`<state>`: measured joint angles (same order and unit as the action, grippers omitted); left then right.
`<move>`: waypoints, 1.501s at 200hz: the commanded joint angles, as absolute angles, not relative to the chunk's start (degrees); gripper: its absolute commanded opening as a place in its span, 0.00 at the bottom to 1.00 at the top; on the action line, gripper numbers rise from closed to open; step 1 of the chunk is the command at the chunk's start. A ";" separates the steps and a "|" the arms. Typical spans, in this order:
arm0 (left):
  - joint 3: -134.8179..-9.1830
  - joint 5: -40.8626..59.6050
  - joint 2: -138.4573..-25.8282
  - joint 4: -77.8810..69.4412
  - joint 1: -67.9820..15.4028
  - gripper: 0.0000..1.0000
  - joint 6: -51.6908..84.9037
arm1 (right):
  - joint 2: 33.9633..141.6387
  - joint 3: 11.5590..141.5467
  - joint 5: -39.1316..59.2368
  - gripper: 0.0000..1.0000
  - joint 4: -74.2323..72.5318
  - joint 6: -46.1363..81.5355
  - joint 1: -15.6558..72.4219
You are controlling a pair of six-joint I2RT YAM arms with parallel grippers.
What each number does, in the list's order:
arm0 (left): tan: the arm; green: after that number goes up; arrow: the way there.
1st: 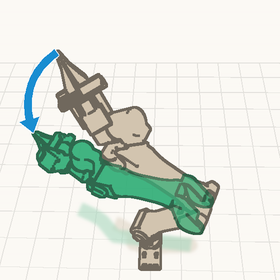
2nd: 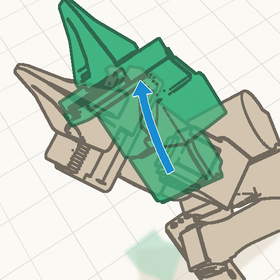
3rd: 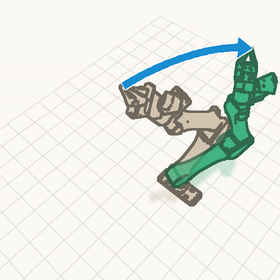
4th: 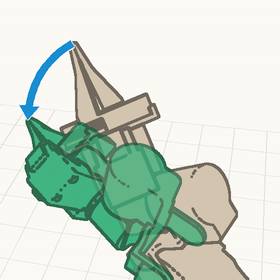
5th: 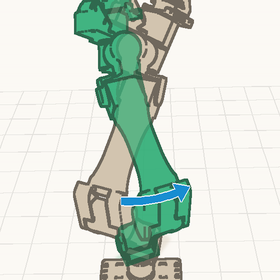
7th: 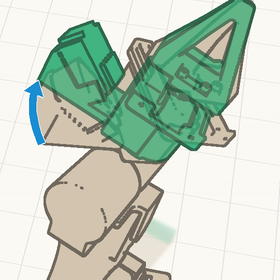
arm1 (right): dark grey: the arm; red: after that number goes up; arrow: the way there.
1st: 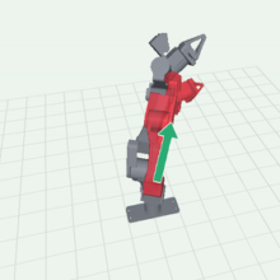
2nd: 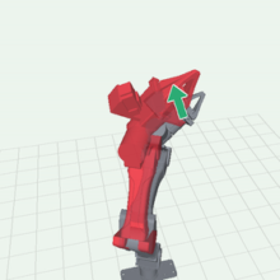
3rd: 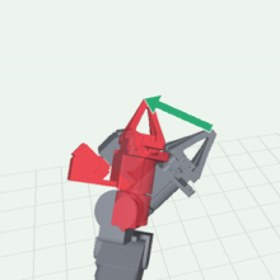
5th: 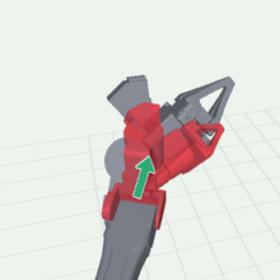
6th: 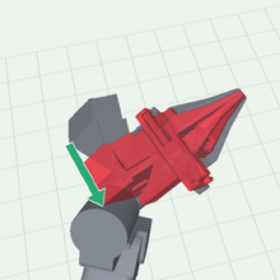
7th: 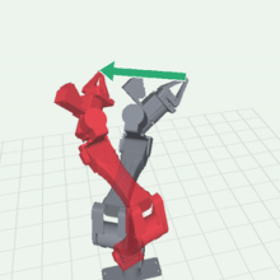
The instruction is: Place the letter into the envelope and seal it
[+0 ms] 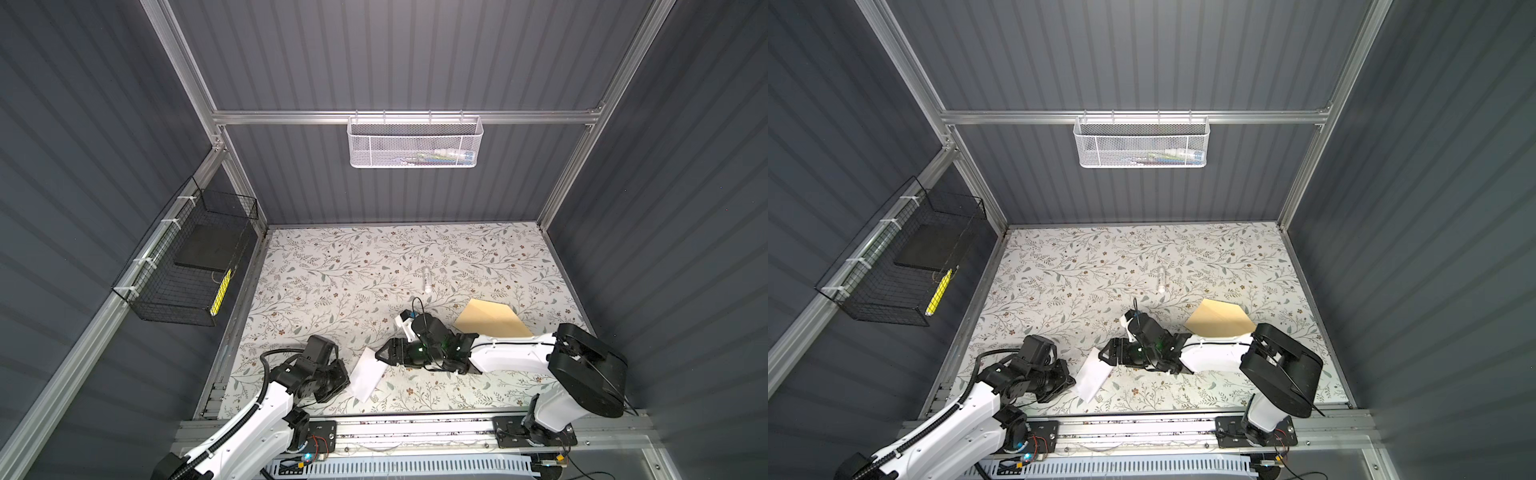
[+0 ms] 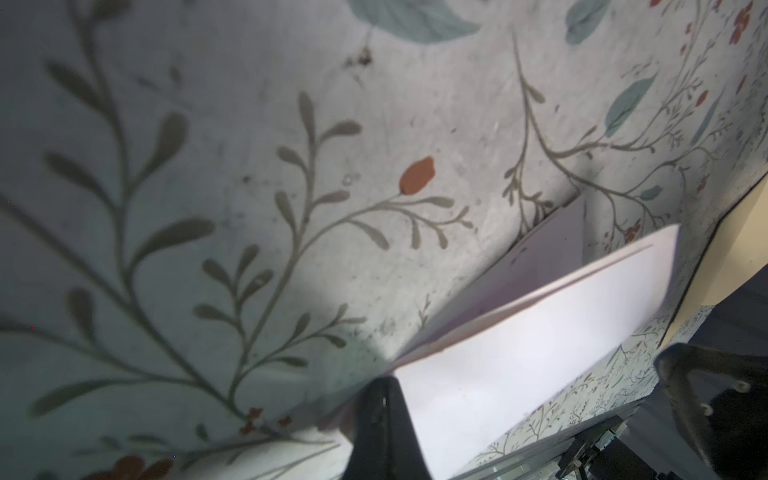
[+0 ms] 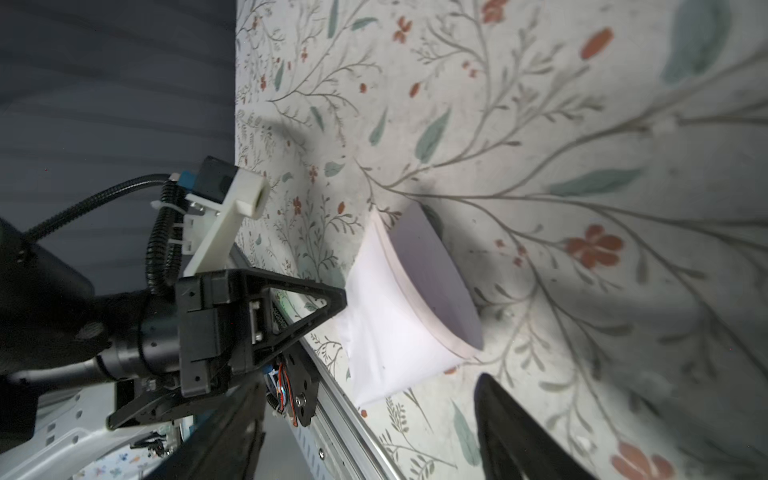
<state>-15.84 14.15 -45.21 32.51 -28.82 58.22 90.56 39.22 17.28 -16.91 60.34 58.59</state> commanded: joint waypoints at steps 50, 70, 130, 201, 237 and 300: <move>-13.36 12.39 -45.93 40.34 -29.09 0.01 57.65 | 97.21 34.28 16.50 0.55 -29.94 67.87 59.12; -13.36 12.47 -45.87 40.52 -29.09 0.01 57.70 | 98.52 35.59 17.20 0.48 -28.73 67.48 59.10; -13.38 12.43 -45.81 40.60 -29.07 0.01 57.74 | 102.30 37.70 20.74 0.43 -29.51 67.46 59.05; -13.39 12.31 -46.06 40.61 -29.08 0.01 58.00 | 105.99 37.41 21.82 0.23 -35.17 68.44 58.88; -14.12 11.92 -45.93 41.18 -29.09 0.04 58.01 | 106.98 36.13 21.96 0.12 -39.41 69.18 58.45; -25.06 11.80 -40.58 37.58 -29.07 0.85 58.09 | 99.21 37.05 20.54 0.00 -31.81 62.93 57.75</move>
